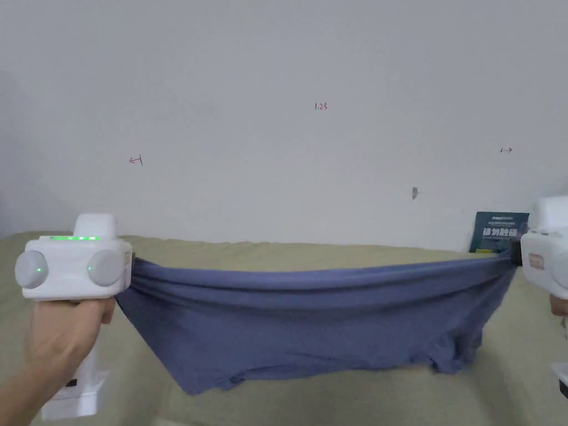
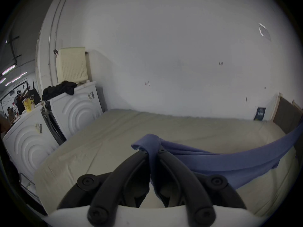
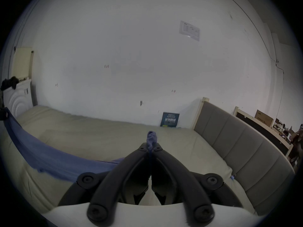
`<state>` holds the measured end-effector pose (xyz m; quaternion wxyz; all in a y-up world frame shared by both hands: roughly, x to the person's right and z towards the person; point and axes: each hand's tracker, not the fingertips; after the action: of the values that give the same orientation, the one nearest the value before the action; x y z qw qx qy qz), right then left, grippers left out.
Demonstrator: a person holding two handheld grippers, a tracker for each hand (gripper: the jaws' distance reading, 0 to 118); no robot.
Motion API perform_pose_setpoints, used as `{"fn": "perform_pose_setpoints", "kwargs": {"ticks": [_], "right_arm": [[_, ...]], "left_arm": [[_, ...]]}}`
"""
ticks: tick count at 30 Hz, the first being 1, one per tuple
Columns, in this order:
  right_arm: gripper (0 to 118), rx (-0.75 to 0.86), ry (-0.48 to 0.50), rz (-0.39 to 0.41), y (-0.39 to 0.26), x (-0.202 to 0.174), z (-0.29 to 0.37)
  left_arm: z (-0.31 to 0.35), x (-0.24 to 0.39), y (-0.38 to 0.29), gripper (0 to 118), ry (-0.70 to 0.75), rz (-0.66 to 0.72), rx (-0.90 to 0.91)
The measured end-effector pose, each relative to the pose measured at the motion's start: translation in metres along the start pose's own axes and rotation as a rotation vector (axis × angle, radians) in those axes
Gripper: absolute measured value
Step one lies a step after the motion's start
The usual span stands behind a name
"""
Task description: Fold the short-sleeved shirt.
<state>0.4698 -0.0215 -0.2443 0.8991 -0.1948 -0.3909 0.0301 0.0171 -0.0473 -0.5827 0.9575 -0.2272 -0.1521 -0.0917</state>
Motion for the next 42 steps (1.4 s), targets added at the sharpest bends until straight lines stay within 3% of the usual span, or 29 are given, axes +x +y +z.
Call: {"fn": "perform_pose_setpoints", "kwargs": {"ticks": [6, 9, 18, 23, 29, 31, 32, 33, 34, 35, 36, 37, 38, 42], "right_arm": [[2, -0.124, 0.066, 0.014, -0.075, 0.015, 0.070], [2, -0.180, 0.092, -0.042, -0.120, 0.031, 0.109], [2, -0.289, 0.136, -0.097, -0.242, 0.053, 0.240], [2, -0.333, 0.129, -0.165, -0.283, 0.070, 0.280], [3, -0.372, 0.134, -0.154, -0.304, 0.071, 0.296], [11, -0.393, 0.141, -0.165, -0.305, 0.070, 0.293], [34, -0.404, 0.129, -0.157, -0.305, 0.066, 0.294], [74, -0.416, 0.120, -0.146, -0.305, 0.067, 0.293], [115, -0.448, 0.128, -0.139, -0.305, 0.067, 0.292], [118, -0.452, 0.167, -0.148, -0.305, 0.068, 0.293], [118, -0.424, 0.146, -0.139, -0.301, 0.064, 0.299], [118, -0.412, 0.144, -0.132, -0.297, 0.061, 0.302], [118, -0.396, 0.163, -0.137, -0.291, 0.057, 0.304], [118, -0.370, 0.236, -0.186, -0.270, 0.039, 0.332]], "left_arm": [[0.055, -0.028, -0.071, 0, -0.030, -0.020, -0.090], [0.096, -0.043, -0.110, 0, -0.056, -0.009, -0.136], [0.201, -0.086, -0.228, 0, -0.124, 0.031, -0.226], [0.237, -0.106, -0.266, 0, -0.144, 0.041, -0.258], [0.251, -0.113, -0.292, 0, -0.169, 0.030, -0.306], [0.251, -0.109, -0.296, 0, -0.171, 0.020, -0.319], [0.251, -0.109, -0.297, 3, -0.175, 0.015, -0.324], [0.250, -0.109, -0.297, 18, -0.185, 0.010, -0.334], [0.249, -0.108, -0.297, 74, -0.184, -0.006, -0.356], [0.249, -0.107, -0.298, 116, -0.181, -0.011, -0.364], [0.249, -0.108, -0.297, 116, -0.199, -0.005, -0.375], [0.259, -0.104, -0.297, 114, -0.228, -0.005, -0.249], [0.270, -0.098, -0.295, 114, -0.233, -0.001, -0.320], [0.292, -0.092, -0.278, 113, -0.246, -0.024, -0.262]]}}
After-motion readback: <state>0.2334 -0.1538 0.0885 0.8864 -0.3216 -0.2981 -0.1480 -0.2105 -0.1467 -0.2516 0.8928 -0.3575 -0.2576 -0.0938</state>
